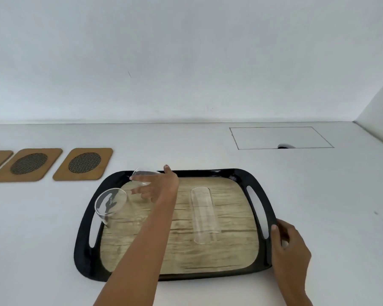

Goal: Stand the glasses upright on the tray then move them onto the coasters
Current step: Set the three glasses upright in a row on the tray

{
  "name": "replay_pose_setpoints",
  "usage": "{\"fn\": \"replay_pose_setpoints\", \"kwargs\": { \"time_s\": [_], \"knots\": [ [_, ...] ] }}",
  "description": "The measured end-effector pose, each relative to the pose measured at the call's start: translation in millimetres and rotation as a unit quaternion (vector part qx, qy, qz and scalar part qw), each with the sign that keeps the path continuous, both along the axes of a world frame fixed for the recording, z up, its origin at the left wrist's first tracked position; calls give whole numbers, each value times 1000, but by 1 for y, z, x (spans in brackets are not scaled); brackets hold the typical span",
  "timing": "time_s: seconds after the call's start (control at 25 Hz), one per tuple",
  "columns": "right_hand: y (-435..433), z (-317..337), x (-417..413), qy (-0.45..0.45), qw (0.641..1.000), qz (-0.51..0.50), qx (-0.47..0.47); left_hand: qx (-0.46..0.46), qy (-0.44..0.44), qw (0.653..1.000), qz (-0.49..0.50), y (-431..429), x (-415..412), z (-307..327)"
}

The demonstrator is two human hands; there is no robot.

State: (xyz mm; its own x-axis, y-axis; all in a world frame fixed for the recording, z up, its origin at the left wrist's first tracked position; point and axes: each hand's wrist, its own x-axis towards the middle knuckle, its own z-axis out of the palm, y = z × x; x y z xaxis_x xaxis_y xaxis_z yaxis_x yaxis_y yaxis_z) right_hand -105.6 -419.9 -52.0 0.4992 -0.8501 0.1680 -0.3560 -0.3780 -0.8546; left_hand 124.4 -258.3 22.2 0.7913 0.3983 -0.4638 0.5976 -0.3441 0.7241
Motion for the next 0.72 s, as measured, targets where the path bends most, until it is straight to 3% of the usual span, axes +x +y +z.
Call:
{"fn": "replay_pose_setpoints", "kwargs": {
  "time_s": [0.24, 0.48, 0.72],
  "knots": [
    [3, -4, 1, -11, 1000, 1, -1, 5, -2, 998, 55, 7, 16, -11],
    [3, -5, 0, -18, 1000, 0, -9, -31, -26, 999, 22, 20, 18, -15],
    [5, -4, 0, -19, 1000, 4, 1, -66, -215, 971, -78, 26, -5, -18]
  ]
}}
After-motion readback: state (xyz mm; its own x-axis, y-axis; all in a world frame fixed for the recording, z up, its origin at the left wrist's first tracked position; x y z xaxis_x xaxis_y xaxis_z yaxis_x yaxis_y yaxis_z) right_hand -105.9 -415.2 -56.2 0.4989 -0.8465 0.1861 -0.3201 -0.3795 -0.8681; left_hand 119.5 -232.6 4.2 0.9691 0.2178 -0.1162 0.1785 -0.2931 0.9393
